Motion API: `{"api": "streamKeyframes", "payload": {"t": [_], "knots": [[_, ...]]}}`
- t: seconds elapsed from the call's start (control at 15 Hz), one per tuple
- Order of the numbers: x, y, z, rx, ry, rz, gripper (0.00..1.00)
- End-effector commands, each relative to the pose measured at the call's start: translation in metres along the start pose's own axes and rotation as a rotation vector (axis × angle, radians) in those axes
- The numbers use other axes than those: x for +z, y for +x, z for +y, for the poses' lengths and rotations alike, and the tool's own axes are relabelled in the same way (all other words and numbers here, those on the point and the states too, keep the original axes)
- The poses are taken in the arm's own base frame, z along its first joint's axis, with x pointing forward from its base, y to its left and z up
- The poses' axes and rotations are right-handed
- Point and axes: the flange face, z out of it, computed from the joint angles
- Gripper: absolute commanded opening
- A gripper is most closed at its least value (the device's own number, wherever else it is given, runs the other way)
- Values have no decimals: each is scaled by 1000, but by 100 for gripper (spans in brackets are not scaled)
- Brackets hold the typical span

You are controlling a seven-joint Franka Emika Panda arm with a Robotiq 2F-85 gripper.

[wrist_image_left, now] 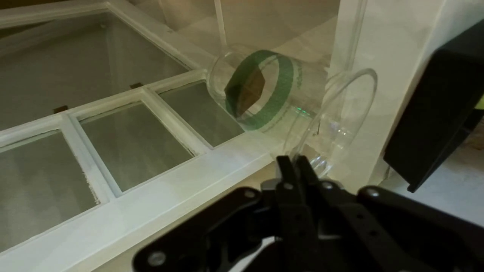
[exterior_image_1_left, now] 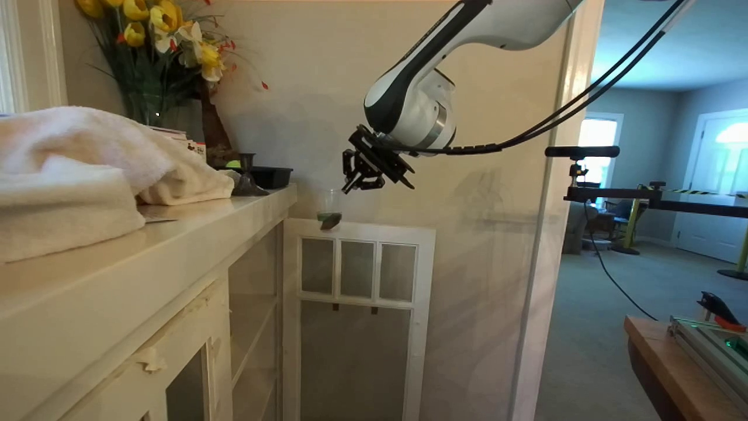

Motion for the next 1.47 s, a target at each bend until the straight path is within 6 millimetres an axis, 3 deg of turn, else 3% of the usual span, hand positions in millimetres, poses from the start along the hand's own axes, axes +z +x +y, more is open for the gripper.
{"api": "streamKeyframes", "payload": {"t": [0.0,0.6,0.93,1.2,1.4], "knots": [[15,-7,10,-1,-16,-3,1],[85,-33,64,-7,-44,-26,1],[120,-74,94,-77,-36,-25,1],[135,-110,115,-167,-10,10,1],[140,-128,129,-192,-12,28,1]]}}
